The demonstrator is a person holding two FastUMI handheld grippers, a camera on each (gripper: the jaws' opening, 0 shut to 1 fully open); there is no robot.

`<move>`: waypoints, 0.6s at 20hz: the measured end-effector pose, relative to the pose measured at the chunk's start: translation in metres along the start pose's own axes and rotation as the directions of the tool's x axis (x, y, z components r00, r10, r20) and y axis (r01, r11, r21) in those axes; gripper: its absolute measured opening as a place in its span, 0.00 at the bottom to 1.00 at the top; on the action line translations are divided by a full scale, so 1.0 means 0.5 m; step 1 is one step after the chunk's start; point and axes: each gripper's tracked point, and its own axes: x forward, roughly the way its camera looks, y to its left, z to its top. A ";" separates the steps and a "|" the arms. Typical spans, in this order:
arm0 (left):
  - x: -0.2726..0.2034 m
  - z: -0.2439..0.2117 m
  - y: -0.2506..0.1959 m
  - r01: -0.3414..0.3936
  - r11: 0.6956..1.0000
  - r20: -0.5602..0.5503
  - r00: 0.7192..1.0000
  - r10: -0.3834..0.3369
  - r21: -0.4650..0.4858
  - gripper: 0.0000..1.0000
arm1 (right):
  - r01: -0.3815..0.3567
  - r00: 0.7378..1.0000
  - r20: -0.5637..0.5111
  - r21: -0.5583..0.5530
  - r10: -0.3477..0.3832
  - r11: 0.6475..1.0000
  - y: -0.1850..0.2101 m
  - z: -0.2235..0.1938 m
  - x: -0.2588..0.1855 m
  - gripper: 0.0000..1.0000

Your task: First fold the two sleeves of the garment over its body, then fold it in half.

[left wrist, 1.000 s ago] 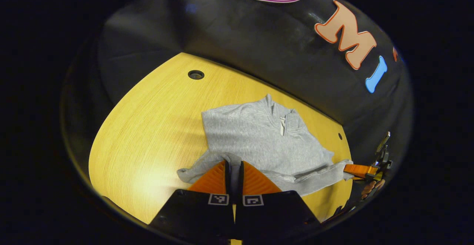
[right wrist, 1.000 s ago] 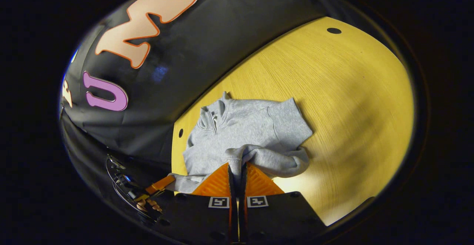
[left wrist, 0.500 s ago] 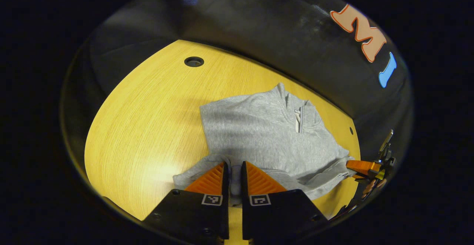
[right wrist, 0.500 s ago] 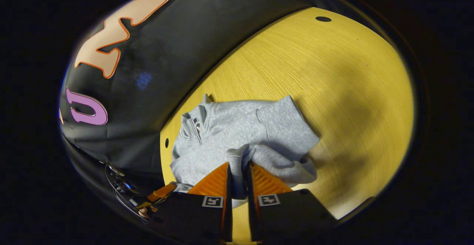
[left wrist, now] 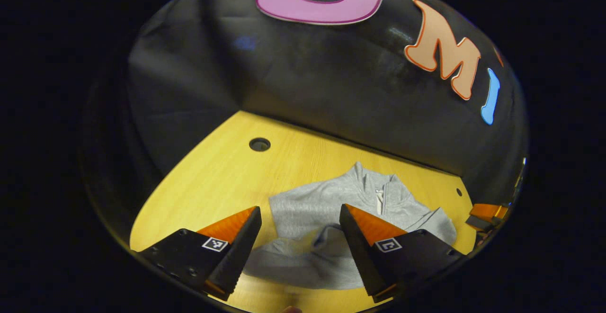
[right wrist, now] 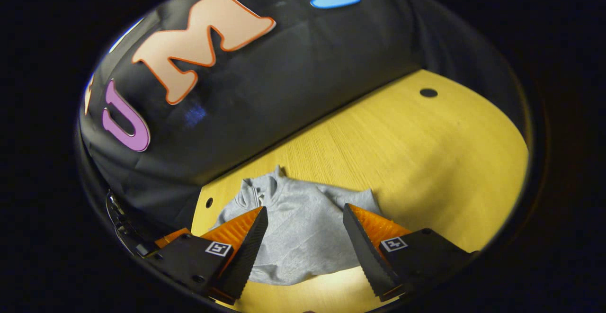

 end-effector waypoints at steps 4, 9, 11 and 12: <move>-0.070 0.064 -0.030 -0.067 0.995 0.139 0.989 0.056 0.076 0.96 | -0.013 0.993 0.111 -0.163 0.031 0.987 -0.002 0.036 -0.088 0.98; -0.205 0.076 -0.062 -0.164 0.980 0.269 0.955 0.129 0.110 0.95 | -0.001 0.954 0.279 -0.366 0.111 0.930 -0.008 0.082 -0.220 0.98; -0.268 0.082 -0.063 -0.224 0.964 0.341 0.926 0.164 0.145 0.95 | -0.013 0.939 0.305 -0.432 0.159 0.902 0.001 0.075 -0.259 0.94; -0.296 0.085 -0.074 -0.227 0.959 0.368 0.917 0.152 0.171 0.95 | -0.016 0.935 0.307 -0.459 0.176 0.888 0.002 0.070 -0.280 0.98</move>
